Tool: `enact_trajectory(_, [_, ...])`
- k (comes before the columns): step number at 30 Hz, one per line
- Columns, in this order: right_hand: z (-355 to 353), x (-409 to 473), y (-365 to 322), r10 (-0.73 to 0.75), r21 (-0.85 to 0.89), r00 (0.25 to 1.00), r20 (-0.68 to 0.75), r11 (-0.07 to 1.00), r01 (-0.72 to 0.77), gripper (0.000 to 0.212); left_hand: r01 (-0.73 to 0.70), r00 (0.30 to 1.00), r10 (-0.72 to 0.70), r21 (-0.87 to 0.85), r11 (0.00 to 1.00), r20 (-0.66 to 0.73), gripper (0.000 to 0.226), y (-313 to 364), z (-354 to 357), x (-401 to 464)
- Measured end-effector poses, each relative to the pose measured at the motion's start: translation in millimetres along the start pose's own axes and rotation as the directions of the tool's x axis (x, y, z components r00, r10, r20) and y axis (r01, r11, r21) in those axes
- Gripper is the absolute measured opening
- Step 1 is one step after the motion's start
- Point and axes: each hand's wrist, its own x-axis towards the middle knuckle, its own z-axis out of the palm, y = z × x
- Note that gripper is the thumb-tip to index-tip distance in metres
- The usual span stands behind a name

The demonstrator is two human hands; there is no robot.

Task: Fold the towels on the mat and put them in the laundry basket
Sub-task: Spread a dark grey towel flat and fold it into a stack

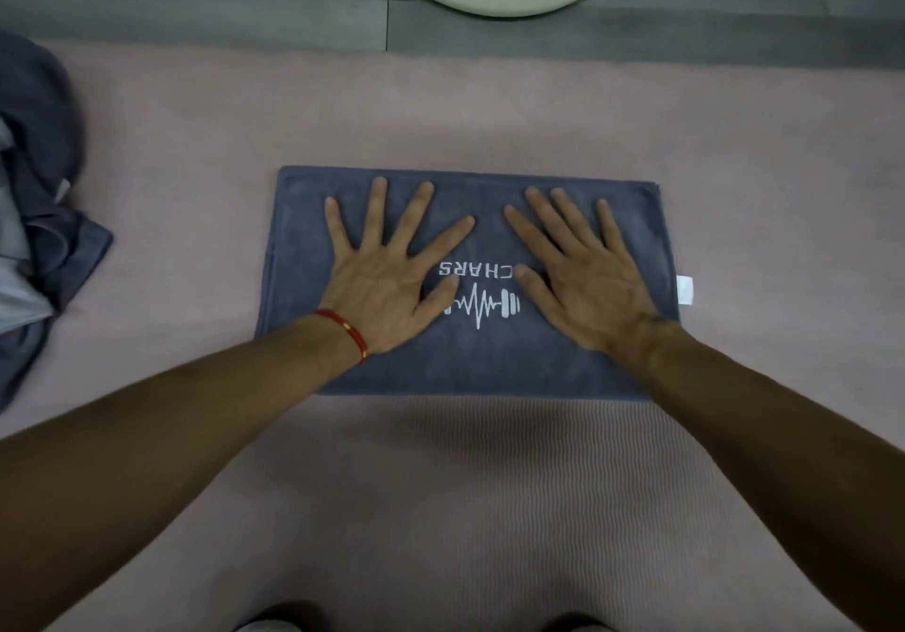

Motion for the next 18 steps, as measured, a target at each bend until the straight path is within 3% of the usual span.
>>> enact_trajectory(6, [-5, -29, 36, 0.355, 0.09, 0.935, 0.006, 0.931, -0.354, 0.071, 0.004, 1.0, -0.005, 0.035, 0.999, 0.026, 0.065, 2, -2, -1])
enact_trajectory(10, [-21, -47, 36, 0.586, 0.166, 0.808, -0.062, 0.804, -0.571, 0.071, 0.03, 0.999, -0.031, 0.022, 0.999, 0.031, 0.065, 16, -15, -7])
enact_trajectory(12, [-29, -54, 31, 0.672, 0.129, 0.733, -0.103, 0.74, -0.661, 0.06, -0.087, 0.996, 0.087, 0.026, 0.996, -0.025, 0.062, 36, -23, -23])
enact_trajectory(14, [-34, -55, 27, 0.722, 0.105, 0.689, -0.065, 0.692, -0.715, 0.051, -0.196, 0.98, 0.197, 0.027, 0.98, -0.021, 0.06, 54, -21, -42])
enact_trajectory(18, [-38, -49, 27, 0.722, 0.3, 0.69, 0.054, 0.647, -0.701, 0.042, -0.19, 0.98, 0.189, 0.003, 0.982, 0.059, 0.06, 57, -2, -54])
